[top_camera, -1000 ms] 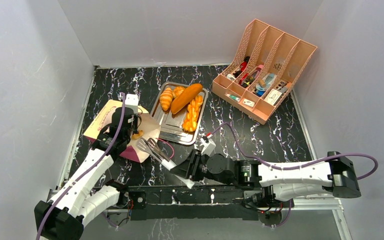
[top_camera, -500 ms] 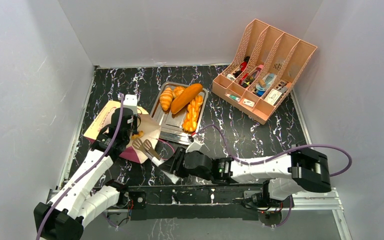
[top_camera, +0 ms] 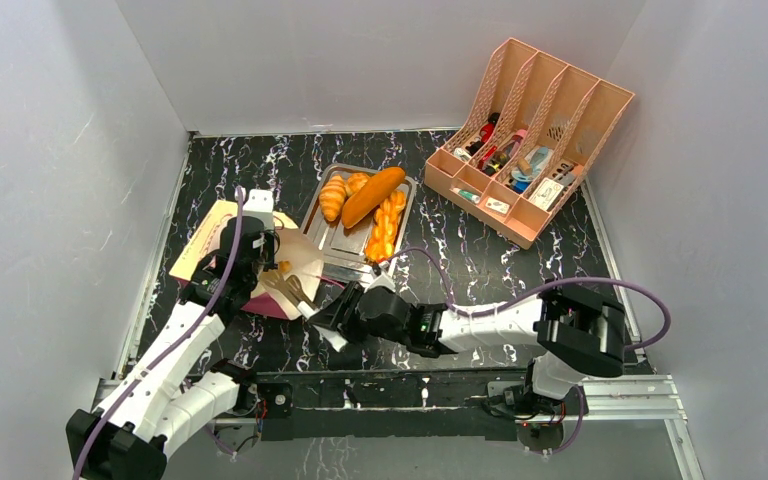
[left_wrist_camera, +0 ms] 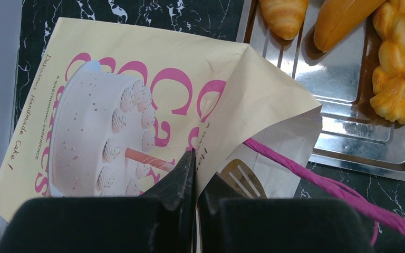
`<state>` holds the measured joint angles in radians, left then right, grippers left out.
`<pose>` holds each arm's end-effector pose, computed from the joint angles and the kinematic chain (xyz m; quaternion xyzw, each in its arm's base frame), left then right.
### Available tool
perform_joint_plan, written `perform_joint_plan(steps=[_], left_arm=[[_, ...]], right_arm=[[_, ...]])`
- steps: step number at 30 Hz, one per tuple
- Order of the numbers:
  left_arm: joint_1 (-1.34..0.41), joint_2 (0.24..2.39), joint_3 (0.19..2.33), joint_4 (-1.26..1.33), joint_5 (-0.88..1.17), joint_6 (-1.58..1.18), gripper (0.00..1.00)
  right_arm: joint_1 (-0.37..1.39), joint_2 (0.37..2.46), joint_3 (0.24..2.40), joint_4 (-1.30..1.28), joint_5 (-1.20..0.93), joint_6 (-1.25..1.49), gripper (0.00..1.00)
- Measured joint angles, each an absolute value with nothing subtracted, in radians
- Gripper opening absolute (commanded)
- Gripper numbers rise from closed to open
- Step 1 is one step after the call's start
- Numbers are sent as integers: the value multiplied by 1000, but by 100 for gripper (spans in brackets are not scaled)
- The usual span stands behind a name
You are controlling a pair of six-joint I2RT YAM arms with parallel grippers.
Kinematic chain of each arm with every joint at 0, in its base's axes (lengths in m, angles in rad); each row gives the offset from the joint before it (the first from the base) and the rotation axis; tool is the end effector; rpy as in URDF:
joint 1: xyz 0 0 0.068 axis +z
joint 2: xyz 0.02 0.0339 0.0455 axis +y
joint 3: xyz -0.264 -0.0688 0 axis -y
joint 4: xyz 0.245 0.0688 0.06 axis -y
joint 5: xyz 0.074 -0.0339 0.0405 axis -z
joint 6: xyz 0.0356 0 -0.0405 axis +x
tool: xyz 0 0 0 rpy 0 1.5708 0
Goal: Take the fake bread out of the paper bag
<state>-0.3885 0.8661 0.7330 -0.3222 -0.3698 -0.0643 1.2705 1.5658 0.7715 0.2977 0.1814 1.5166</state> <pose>0.1863 -0.0624 0.2944 0.0386 0.8388 0.0352 0.5420 0.1035 0.3124 0.1928 0.1510 0.8435 0.4878 0.1664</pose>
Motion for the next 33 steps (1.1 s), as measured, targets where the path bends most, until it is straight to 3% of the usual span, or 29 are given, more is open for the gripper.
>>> perform_joint_plan(steps=[22, 25, 29, 33], left_arm=[[-393, 854, 741, -346, -294, -67, 0], [-396, 854, 741, -349, -294, -67, 0], [-397, 854, 741, -353, -295, -67, 0], [-397, 854, 743, -353, -313, -71, 0]], right_arm=[[1153, 1809, 876, 501, 28, 1519, 37], [1139, 1851, 896, 531, 7, 1509, 30], [1129, 1869, 902, 554, -18, 1493, 1], [1125, 1870, 902, 561, -38, 1480, 0]])
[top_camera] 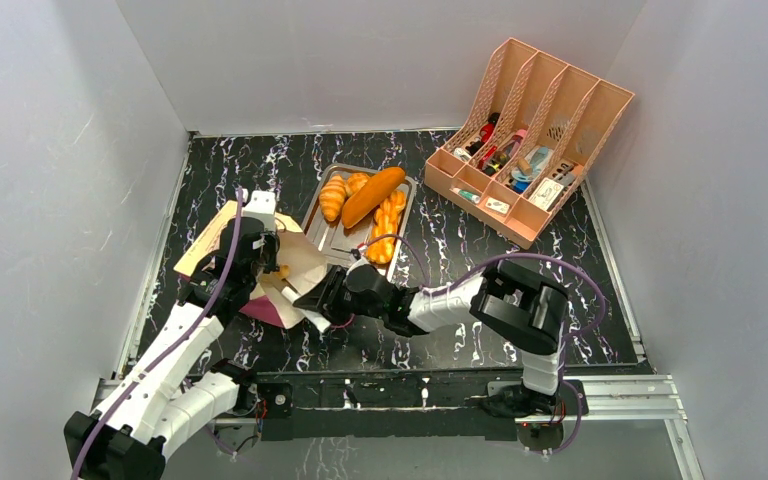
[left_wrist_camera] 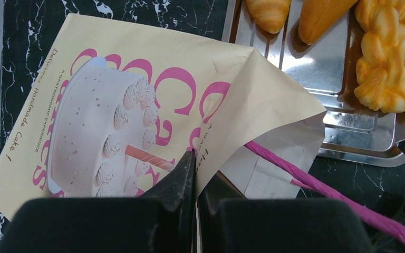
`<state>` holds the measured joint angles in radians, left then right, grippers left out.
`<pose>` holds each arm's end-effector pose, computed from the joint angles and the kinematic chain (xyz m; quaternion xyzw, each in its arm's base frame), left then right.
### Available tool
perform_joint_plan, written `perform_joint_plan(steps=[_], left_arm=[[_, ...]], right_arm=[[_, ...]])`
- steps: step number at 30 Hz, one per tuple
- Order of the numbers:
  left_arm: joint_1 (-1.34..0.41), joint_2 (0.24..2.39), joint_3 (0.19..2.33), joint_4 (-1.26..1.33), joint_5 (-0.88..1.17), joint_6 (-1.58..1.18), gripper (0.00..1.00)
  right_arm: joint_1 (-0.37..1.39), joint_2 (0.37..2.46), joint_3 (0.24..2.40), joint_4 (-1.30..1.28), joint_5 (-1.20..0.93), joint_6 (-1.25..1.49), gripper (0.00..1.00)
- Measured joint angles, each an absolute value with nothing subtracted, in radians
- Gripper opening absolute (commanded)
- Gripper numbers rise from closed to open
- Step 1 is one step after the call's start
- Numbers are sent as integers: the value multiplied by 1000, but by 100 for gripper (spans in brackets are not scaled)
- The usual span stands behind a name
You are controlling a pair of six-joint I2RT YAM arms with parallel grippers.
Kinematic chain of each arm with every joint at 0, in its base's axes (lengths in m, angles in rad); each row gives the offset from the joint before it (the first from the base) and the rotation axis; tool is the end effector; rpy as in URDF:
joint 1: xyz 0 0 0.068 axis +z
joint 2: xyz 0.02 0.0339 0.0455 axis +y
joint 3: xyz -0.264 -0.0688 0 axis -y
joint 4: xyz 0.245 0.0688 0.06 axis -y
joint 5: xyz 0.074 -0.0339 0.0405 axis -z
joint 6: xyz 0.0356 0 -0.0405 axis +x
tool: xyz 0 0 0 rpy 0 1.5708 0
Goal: Take the fake bread out of the paper bag
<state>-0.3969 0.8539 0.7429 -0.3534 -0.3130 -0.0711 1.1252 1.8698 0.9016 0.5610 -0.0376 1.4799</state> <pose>0.1823 -0.0645 0.2967 0.0555 0.8426 0.0087 0.5356 0.1654 0.3495 0.1546 0.1372 0.8240 0.5339 0.1305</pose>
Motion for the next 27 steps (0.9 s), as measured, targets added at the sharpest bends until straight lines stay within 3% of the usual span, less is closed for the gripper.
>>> perform_joint_plan(steps=[6, 19, 24, 27], left_arm=[[-399, 879, 767, -368, -382, -97, 0], [-402, 952, 776, -372, -483, -140, 0], [-402, 952, 778, -374, -481, -150, 0], [-402, 952, 783, -378, -476, -150, 0]], right_arm=[[1125, 1820, 838, 574, -46, 1443, 0], [1137, 1390, 538, 501, 3, 1382, 0], [1140, 1403, 544, 483, -5, 1364, 1], [1151, 1459, 574, 474, -19, 1362, 9]])
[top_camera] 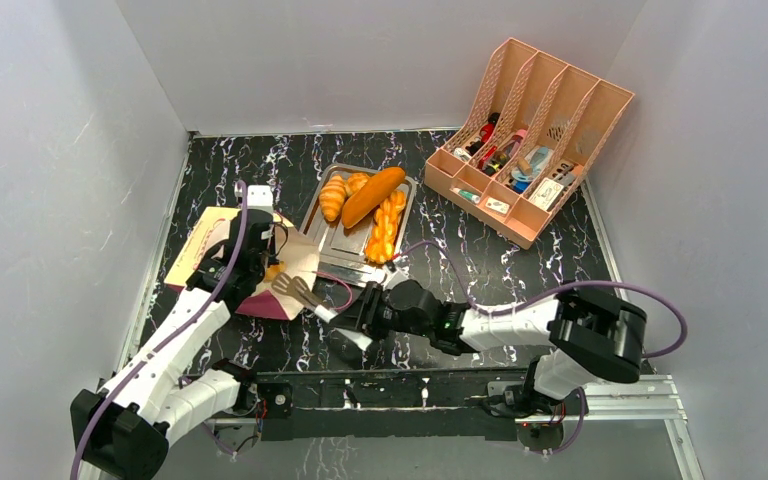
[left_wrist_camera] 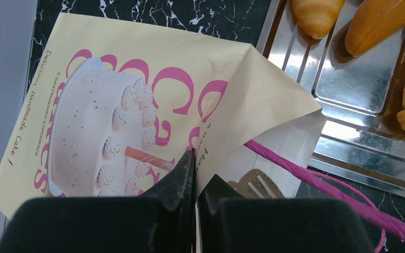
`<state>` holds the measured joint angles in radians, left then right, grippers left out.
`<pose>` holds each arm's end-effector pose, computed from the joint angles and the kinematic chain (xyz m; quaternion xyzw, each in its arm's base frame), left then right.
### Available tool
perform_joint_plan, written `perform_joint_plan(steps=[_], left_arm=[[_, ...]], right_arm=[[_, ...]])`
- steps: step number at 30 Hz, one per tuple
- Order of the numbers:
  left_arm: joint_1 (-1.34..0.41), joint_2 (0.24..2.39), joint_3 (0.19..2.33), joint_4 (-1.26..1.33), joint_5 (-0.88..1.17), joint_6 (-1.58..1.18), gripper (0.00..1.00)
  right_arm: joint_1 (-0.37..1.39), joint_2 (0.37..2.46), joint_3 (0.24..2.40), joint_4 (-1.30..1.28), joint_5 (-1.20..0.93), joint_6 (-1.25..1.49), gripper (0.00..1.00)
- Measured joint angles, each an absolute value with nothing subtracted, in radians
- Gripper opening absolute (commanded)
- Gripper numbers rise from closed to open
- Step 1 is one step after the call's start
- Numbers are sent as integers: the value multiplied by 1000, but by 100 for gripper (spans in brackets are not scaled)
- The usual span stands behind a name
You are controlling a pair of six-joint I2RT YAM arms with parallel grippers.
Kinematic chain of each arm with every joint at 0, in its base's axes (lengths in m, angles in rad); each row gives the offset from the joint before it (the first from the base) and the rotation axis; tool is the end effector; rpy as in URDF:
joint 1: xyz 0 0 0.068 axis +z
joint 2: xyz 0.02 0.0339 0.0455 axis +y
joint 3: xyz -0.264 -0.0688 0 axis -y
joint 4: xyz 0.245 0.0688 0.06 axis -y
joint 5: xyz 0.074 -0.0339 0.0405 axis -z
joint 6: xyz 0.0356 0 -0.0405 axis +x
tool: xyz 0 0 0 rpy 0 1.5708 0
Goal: Take the fake bread out of the paper bag
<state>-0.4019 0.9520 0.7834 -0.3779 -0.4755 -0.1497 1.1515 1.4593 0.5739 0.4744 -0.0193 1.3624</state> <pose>0.1985 -0.0666 0.2917 -0.0080 0.8550 0.0678 0.5142 0.1185 0.2676 0.1804 0.0828 0.8324 0.5236 0.1615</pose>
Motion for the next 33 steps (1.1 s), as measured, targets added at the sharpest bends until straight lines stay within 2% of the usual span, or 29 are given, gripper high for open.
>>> perform_joint_plan(steps=[5, 9, 22, 33], left_arm=[[-402, 934, 789, -379, -440, -147, 0], [-402, 898, 789, -374, -383, -136, 0], [-402, 859, 789, -383, -336, -105, 0], [-402, 855, 789, -385, -352, -85, 0]], right_arm=[[1171, 1538, 635, 474, -38, 1363, 32], [1172, 1573, 674, 479, -47, 1364, 40], [1173, 1616, 694, 498, -36, 1422, 41], [1242, 1532, 646, 484, 17, 1541, 40]])
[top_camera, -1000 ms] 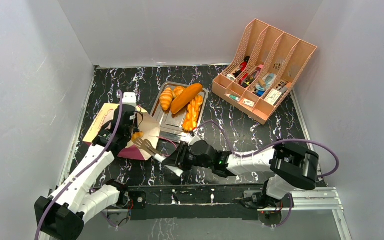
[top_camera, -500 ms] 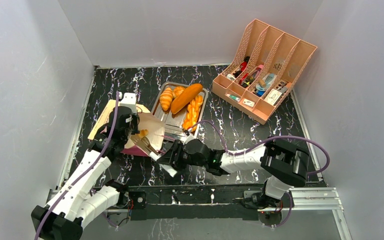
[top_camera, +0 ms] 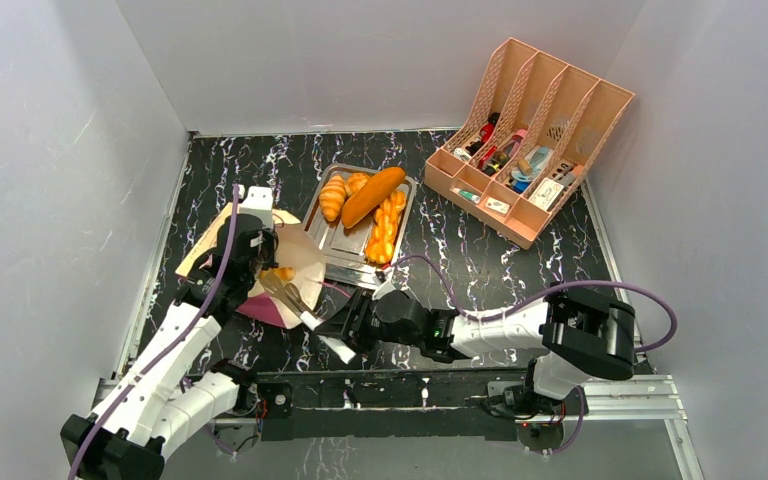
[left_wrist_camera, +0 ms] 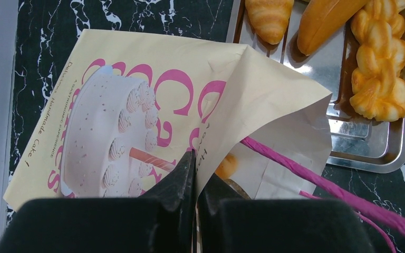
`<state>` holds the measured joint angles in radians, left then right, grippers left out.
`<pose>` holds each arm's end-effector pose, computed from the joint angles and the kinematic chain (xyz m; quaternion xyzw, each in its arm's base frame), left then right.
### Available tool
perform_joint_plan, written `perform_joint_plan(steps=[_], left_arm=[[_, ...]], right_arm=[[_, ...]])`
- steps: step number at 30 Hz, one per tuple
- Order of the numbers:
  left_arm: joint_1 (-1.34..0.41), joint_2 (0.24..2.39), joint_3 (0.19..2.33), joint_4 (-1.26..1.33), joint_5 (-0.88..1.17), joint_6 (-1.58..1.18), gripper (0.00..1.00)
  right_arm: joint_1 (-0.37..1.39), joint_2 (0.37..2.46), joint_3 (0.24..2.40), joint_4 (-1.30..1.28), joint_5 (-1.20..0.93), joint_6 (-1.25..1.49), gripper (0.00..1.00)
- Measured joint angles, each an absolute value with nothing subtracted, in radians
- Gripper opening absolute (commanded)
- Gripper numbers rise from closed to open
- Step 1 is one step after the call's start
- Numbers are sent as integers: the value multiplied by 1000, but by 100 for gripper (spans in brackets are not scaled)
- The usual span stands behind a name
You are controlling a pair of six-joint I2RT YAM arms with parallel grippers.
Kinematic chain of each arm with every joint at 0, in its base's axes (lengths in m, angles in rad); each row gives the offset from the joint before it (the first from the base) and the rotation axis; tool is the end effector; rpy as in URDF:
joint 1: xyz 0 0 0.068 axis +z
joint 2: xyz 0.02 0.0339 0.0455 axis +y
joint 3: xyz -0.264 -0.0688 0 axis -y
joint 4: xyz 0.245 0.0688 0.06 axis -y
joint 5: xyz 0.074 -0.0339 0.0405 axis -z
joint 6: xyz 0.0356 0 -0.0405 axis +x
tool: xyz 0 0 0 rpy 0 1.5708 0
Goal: Take the fake bread out of the paper bag
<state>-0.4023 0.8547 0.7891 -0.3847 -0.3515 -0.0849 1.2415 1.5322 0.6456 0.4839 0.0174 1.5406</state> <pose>0.1813 -0.0638 0.3097 0.0401 0.8383 0.0175 0.5435 0.1015 0.2950 0.1824 0.1290 0.8242 0.5412 0.1057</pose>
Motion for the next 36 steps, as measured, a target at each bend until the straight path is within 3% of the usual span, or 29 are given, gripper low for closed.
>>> perform_joint_plan(steps=[16, 18, 22, 36], left_arm=[[-402, 793, 783, -382, -220, -37, 0], [-402, 789, 783, -382, -207, -33, 0], [-402, 788, 783, -382, -194, -27, 0], [-404, 831, 783, -382, -271, -46, 0]], right_arm=[[1205, 1698, 776, 492, 53, 1530, 41], [1184, 1710, 789, 497, 52, 1519, 36], [1156, 1725, 799, 508, 43, 1504, 0], [1151, 1687, 695, 587, 23, 1493, 0]])
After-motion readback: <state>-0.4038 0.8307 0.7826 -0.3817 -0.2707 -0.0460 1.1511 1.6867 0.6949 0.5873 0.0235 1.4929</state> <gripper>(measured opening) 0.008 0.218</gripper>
